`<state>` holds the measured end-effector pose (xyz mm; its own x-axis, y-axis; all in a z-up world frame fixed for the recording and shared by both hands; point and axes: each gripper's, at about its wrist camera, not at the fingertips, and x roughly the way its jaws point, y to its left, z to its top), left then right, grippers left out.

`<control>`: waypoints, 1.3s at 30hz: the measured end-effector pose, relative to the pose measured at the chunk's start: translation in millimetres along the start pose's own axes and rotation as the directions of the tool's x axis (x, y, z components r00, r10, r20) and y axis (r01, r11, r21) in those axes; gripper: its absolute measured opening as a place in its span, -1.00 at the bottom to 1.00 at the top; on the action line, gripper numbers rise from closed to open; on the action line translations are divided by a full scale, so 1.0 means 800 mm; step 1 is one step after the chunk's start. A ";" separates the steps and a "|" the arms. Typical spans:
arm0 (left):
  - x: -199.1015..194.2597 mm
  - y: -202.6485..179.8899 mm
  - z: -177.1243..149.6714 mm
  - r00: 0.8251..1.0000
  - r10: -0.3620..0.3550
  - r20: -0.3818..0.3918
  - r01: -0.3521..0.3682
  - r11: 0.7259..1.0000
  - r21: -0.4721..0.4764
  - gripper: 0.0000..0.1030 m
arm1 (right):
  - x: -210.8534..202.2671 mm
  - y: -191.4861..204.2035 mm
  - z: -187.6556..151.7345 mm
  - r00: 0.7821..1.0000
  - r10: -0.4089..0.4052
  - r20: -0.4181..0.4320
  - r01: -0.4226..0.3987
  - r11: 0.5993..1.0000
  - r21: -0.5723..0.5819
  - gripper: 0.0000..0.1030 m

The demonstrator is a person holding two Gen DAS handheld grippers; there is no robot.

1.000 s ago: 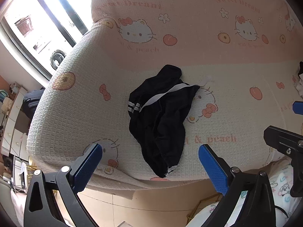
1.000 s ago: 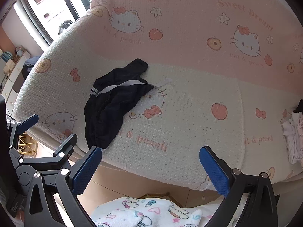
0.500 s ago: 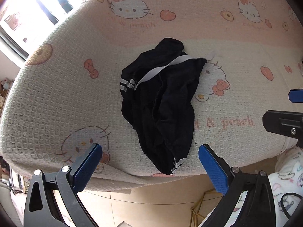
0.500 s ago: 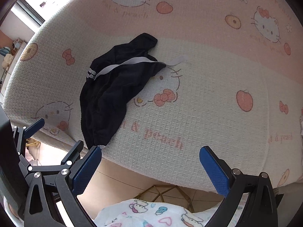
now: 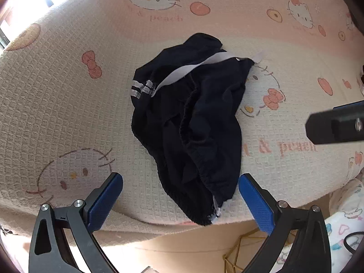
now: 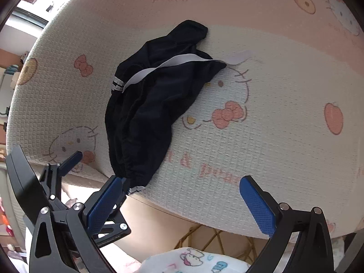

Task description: Fold clothes

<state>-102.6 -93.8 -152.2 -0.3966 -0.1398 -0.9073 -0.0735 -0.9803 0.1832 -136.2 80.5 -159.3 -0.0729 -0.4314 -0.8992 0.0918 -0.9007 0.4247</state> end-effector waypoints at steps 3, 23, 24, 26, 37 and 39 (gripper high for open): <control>0.008 0.005 -0.004 0.999 0.000 0.038 0.001 1.000 -0.015 1.00 | 0.015 -0.008 0.011 0.992 0.124 0.000 -0.124 0.990 0.072 1.00; 0.060 0.020 -0.003 0.988 -0.149 0.032 0.152 0.966 -0.208 1.00 | 0.103 -0.054 0.003 0.891 0.436 0.125 -0.450 0.820 0.353 1.00; 0.065 0.022 -0.006 0.987 -0.157 0.025 0.158 0.961 -0.225 1.00 | 0.105 -0.055 0.002 0.885 0.447 0.133 -0.463 0.811 0.358 1.00; 0.076 0.027 -0.010 0.985 -0.175 0.011 0.171 0.949 -0.265 1.00 | 0.109 -0.056 0.002 0.871 0.469 0.147 -0.489 0.793 0.363 1.00; 0.085 0.032 -0.015 0.985 -0.156 0.079 0.175 0.913 -0.369 1.00 | 0.133 -0.014 0.015 0.854 0.496 0.158 -0.520 0.819 0.244 1.00; 0.087 0.033 -0.013 0.985 -0.155 0.074 0.172 0.907 -0.384 1.00 | 0.142 -0.005 0.020 0.852 0.501 0.155 -0.524 0.816 0.243 1.00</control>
<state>-122.8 -130.5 -214.3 -0.4470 0.0245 -0.8942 0.2162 -0.9670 -0.1346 -160.8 34.4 -261.6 -0.1698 -0.8265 -0.5367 -0.1280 -0.5215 0.8436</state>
